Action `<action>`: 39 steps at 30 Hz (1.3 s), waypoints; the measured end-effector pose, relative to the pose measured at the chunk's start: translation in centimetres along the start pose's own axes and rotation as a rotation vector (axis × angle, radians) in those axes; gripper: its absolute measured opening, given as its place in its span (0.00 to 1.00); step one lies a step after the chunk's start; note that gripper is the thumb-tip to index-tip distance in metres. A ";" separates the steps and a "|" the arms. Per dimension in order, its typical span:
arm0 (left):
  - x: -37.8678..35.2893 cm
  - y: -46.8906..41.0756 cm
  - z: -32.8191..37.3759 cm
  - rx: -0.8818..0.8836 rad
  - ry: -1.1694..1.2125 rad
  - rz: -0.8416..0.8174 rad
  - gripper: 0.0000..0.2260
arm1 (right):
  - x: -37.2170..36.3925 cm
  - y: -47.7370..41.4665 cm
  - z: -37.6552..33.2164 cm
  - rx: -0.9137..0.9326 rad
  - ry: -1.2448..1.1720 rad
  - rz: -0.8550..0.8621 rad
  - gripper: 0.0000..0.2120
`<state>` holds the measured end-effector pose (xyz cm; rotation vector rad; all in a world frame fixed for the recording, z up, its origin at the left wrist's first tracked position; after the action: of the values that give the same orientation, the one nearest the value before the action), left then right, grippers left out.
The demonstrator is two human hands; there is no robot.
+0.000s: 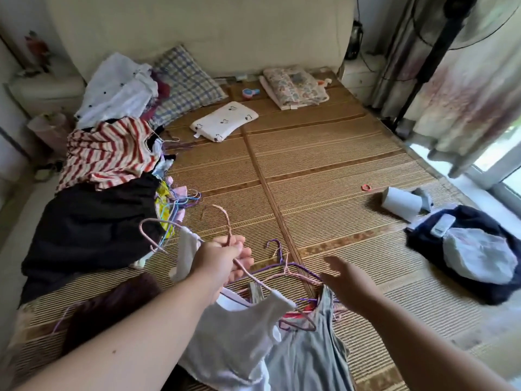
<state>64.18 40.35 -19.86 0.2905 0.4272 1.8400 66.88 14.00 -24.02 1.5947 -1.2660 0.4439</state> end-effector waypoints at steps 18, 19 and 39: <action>-5.7 -16.0 -16.2 0.292 -0.157 0.056 0.06 | -17.9 -22.0 9.7 -0.077 0.285 -0.269 0.24; -5.5 -16.4 -16.6 0.299 -0.163 0.051 0.06 | -18.5 -22.5 10.2 -0.083 0.316 -0.239 0.26; -2.9 -9.2 -5.4 -0.175 -0.602 -0.004 0.12 | -8.7 -11.1 6.5 -0.091 0.012 -0.231 0.13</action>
<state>70.84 39.24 -28.69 0.6929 -0.1496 1.6716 71.42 12.19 -38.76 1.6340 -1.0621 0.2471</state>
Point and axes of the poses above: each hand's wrist, its own y-axis away from the middle knuckle, its own x-axis out of the back of the hand, z = x × y, the point moved 7 cm from there along -y, towards the middle knuckle, and after that the axes turned 8 degrees about -x, right-handed, at the moved point
